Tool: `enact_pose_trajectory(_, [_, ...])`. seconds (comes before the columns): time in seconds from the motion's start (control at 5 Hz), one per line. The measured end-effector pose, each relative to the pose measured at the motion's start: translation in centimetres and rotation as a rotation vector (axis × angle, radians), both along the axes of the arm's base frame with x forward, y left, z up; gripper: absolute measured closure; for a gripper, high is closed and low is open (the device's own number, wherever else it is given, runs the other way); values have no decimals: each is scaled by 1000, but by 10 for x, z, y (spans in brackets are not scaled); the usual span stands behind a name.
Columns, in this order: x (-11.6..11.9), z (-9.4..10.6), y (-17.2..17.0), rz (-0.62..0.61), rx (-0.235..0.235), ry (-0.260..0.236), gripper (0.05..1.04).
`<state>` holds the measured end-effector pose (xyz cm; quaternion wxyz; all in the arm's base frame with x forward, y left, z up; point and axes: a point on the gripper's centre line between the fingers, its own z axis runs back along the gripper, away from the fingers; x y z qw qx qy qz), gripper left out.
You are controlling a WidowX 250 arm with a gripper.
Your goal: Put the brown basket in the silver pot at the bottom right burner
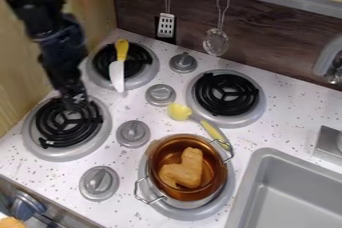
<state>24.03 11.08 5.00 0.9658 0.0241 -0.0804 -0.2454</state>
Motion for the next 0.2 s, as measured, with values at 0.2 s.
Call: enact_pose_trajectory(0.2, [-9,-2,16,52,22,6,83])
